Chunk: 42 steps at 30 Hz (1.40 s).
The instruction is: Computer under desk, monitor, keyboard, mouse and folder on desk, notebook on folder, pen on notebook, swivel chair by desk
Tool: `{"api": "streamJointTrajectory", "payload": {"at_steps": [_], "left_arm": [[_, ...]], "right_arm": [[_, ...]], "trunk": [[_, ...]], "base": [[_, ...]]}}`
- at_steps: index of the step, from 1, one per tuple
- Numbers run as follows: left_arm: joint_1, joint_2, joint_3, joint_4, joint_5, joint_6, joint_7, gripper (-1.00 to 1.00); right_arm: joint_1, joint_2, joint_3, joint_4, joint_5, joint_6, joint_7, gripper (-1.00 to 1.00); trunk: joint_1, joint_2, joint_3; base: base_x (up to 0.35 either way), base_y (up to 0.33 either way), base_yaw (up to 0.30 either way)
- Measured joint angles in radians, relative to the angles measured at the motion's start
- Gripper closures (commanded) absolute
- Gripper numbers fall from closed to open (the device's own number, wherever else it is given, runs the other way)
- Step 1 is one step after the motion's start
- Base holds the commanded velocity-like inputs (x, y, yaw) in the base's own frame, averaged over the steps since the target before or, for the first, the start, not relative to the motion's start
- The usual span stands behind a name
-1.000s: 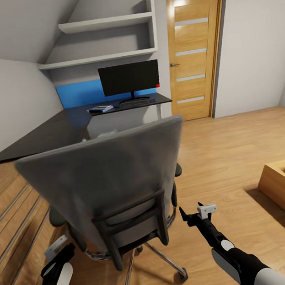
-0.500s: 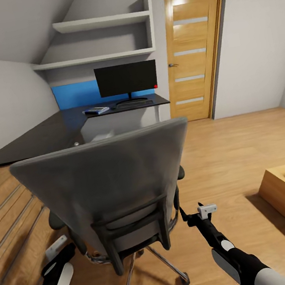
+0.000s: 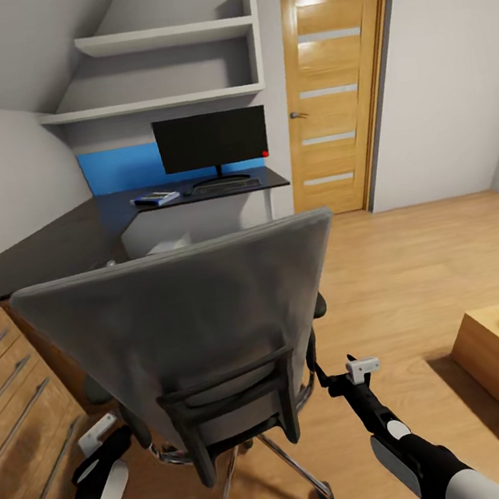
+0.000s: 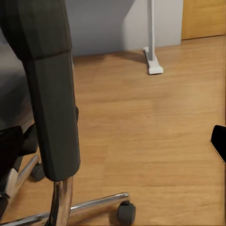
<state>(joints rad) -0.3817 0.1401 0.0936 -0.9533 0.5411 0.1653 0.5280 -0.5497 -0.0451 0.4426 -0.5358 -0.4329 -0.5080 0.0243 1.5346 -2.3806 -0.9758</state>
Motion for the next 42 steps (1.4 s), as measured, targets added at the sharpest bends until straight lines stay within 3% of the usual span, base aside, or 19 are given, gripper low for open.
{"api": "streamJointTrajectory", "payload": {"at_steps": [13,42], "left_arm": [[0.000,-0.002,-0.003,0.001,0.008,0.000,0.000,-1.00],[-0.001,-0.003,-0.004,-0.001,0.008,-0.001,-0.002,-1.00]], "right_arm": [[0.000,0.000,0.001,-0.002,0.002,0.000,0.002,-1.00],[0.000,0.001,0.001,0.001,0.003,-0.001,0.001,-1.00]], "trunk": [[0.000,0.000,0.000],[0.001,0.000,0.000]], "base": [[0.065,-0.132,0.000],[-0.182,-0.001,0.000]]}}
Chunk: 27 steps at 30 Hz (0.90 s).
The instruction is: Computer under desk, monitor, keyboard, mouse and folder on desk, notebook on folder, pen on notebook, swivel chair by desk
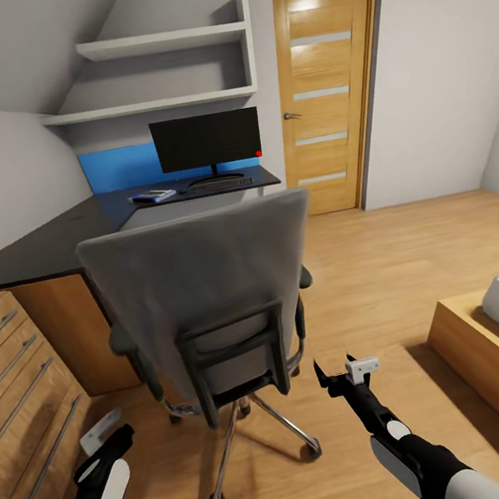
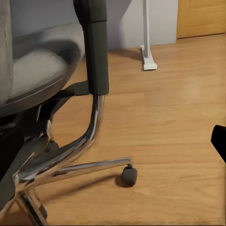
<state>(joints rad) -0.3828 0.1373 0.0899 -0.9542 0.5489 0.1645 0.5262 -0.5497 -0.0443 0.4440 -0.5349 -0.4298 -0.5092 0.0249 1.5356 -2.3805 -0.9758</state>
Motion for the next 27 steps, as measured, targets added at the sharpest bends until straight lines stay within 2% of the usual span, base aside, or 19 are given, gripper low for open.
{"api": "streamJointTrajectory", "payload": {"at_steps": [6,10,12,14,16,17,19,20,22,23,24,25,27], "left_arm": [[0.003,-0.001,0.000,0.002,0.001,-0.003,-0.002,-1.00],[0.035,-0.010,-0.004,0.006,0.001,-0.008,-0.006,-1.00],[0.060,-0.024,-0.017,0.006,-0.001,-0.034,-0.010,-1.00],[0.078,-0.033,-0.047,0.007,-0.009,-0.067,-0.019,-1.00],[0.107,-0.039,-0.120,0.006,-0.034,-0.138,-0.032,-1.00],[0.113,-0.040,-0.140,0.006,-0.043,-0.157,-0.035,-1.00],[0.131,-0.043,-0.218,0.005,-0.067,-0.224,-0.036,-1.00],[0.134,-0.043,-0.237,0.005,-0.070,-0.238,-0.035,-1.00],[0.143,-0.044,-0.347,0.006,-0.078,-0.283,-0.032,-1.00],[0.144,-0.044,-0.382,0.006,-0.080,-0.290,-0.030,-1.00],[0.145,-0.044,-0.397,0.004,-0.081,-0.293,-0.028,-1.00],[0.145,-0.044,-0.427,0.001,-0.082,-0.298,-0.023,-1.00],[0.146,-0.044,-0.445,-0.001,-0.083,-0.300,-0.013,-1.00]], "right_arm": [[0.000,0.003,0.001,-0.002,0.000,0.001,-0.002,-1.00],[0.000,0.006,0.000,-0.005,-0.001,0.002,-0.007,-1.00],[0.000,0.007,0.000,-0.005,0.000,0.003,-0.011,-1.00],[0.000,0.009,0.001,-0.005,0.000,0.004,-0.017,-1.00],[0.000,0.013,0.002,-0.006,-0.001,0.007,-0.033,-1.00],[0.000,0.015,0.002,-0.006,-0.001,0.007,-0.037,-1.00],[0.000,0.030,0.001,-0.006,0.000,0.008,-0.053,-1.00],[0.000,0.034,0.002,-0.007,0.000,0.009,-0.056,-1.00],[0.000,0.057,0.001,-0.007,0.001,0.011,-0.066,-1.00],[0.000,0.061,0.001,-0.007,0.001,0.010,-0.067,-1.00],[0.000,0.062,0.000,-0.006,0.001,0.010,-0.068,-1.00],[0.000,0.063,-0.001,-0.004,0.004,0.009,-0.068,-1.00],[0.000,0.064,-0.001,-0.002,0.007,0.007,-0.068,-1.00]], "trunk": [[0.000,0.000,0.000],[0.000,0.000,0.000],[0.000,0.000,0.000],[0.000,0.000,0.000],[-0.001,0.000,0.000],[-0.001,0.000,0.000],[-0.001,0.000,0.000],[-0.001,0.000,0.000],[-0.001,0.000,0.000],[-0.001,0.000,0.000],[-0.001,0.000,0.000],[-0.001,0.000,0.000],[-0.001,0.000,0.000]], "base": [[-0.333,0.000,0.000],[-0.263,-0.020,0.000],[-0.102,-0.018,0.000],[-0.052,-0.009,0.000],[-0.024,-0.004,0.000],[-0.013,-0.002,0.000],[-0.008,-0.001,0.000],[-0.004,-0.001,0.000],[-0.001,0.000,0.000],[0.000,0.000,0.000],[0.000,0.000,0.000],[0.000,0.000,0.000],[0.000,0.000,0.000]]}}
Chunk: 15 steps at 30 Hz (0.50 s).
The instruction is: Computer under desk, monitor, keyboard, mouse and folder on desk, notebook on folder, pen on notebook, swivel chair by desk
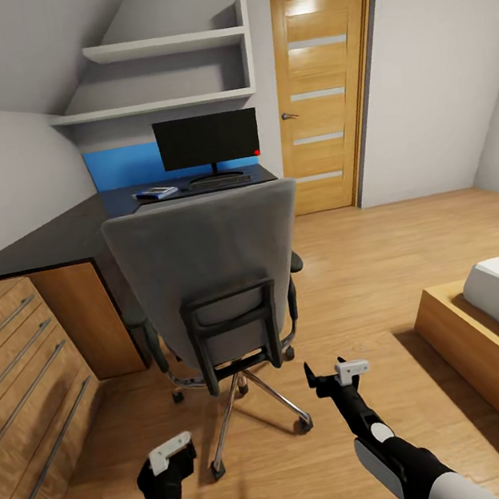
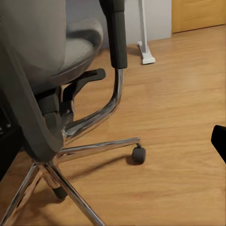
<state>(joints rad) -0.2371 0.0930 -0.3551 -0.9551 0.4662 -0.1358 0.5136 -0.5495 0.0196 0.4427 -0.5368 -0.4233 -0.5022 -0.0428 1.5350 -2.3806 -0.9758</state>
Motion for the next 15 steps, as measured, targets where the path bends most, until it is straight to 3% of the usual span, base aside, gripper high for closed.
{"api": "streamJointTrajectory", "payload": {"at_steps": [5,8,15], "left_arm": [[0.000,-0.008,-0.026,-0.002,-0.001,-0.002,0.014,-1.00],[0.000,-0.034,-0.043,-0.002,-0.003,-0.002,0.022,-1.00],[0.000,-0.054,-0.046,0.006,-0.003,-0.002,0.045,-1.00]], "right_arm": [[0.008,0.000,0.001,-0.003,0.006,-0.013,0.003,-1.00],[0.026,0.002,0.002,-0.003,0.008,-0.040,0.005,-1.00],[0.035,0.003,0.002,-0.003,0.009,-0.052,0.006,-1.00]], "trunk": [[0.000,0.000,0.000],[0.000,0.000,0.000],[0.000,0.000,0.000]], "base": [[0.000,0.000,0.000],[0.000,0.000,0.000],[0.000,0.000,0.000]]}}
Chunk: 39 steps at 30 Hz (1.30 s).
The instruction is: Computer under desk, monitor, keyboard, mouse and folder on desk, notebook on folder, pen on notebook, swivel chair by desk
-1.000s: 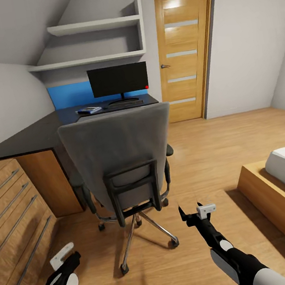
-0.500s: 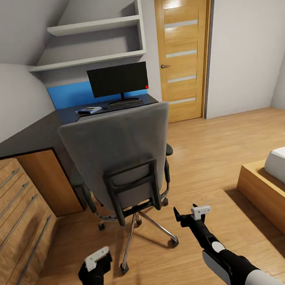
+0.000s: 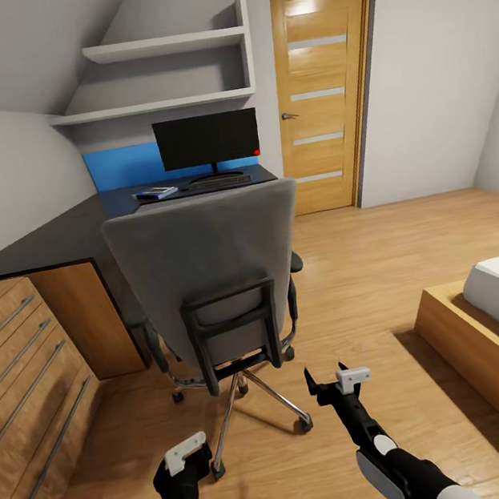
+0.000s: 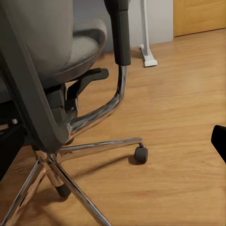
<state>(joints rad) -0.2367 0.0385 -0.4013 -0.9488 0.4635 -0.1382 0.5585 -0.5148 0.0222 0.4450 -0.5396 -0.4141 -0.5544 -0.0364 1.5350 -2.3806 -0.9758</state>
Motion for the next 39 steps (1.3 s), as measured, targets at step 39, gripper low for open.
{"api": "streamJointTrajectory", "payload": {"at_steps": [39], "left_arm": [[0.000,-0.040,-0.004,0.057,0.000,-0.002,0.003,-1.00]], "right_arm": [[0.001,0.041,0.098,0.003,0.043,-0.001,-0.001,-1.00]], "trunk": [[0.000,0.000,0.000]], "base": [[0.000,-0.040,0.000]]}}
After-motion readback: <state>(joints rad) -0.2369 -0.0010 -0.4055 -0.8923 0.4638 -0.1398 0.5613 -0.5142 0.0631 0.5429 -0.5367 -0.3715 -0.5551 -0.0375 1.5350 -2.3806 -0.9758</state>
